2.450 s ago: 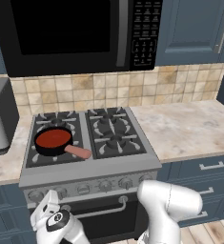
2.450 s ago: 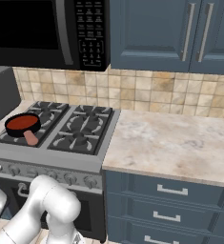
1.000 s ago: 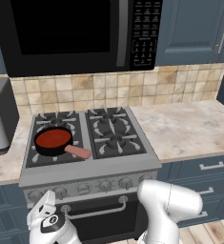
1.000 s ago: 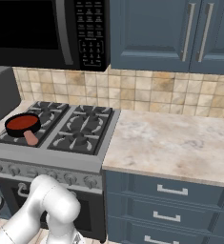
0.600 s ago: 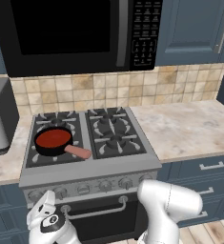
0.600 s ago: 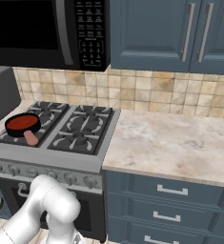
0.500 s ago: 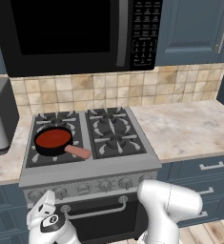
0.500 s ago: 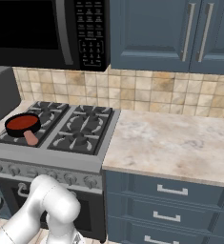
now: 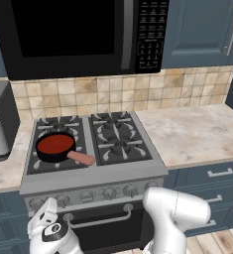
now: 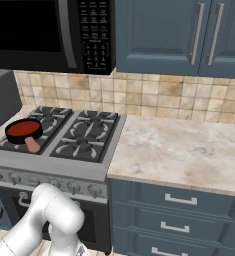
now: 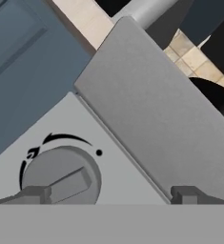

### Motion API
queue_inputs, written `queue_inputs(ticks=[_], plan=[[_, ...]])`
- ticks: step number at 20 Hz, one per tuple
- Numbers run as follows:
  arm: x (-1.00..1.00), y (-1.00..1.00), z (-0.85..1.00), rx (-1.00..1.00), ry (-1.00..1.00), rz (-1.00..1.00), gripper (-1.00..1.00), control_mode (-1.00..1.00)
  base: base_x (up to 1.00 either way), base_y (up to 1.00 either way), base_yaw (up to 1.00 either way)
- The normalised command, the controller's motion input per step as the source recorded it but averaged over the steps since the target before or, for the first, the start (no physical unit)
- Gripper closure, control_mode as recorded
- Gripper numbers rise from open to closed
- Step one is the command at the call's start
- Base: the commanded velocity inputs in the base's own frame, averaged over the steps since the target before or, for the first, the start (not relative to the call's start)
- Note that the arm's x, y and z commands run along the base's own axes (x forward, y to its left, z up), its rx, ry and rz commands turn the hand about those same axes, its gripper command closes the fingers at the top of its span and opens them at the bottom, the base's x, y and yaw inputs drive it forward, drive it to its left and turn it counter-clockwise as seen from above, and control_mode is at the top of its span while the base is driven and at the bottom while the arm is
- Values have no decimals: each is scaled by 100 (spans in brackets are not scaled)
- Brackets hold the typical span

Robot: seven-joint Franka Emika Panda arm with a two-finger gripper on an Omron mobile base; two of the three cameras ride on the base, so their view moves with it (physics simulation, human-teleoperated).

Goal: Wait until the marinara sauce is simmered to a deep red color and then turn off the stove.

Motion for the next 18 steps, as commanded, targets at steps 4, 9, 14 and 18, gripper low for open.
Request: queue_inputs(ticks=[4, 9, 14, 18], plan=[[12, 0, 0, 0, 0, 0, -100, -100, 0, 0, 0], [10, 0, 0, 0, 0, 0, -100, -100, 0, 0, 0], [0, 3, 0, 0, 0, 0, -100, -100, 0, 0, 0], [-1, 0, 0, 0, 0, 0, -100, -100, 0, 0, 0]])
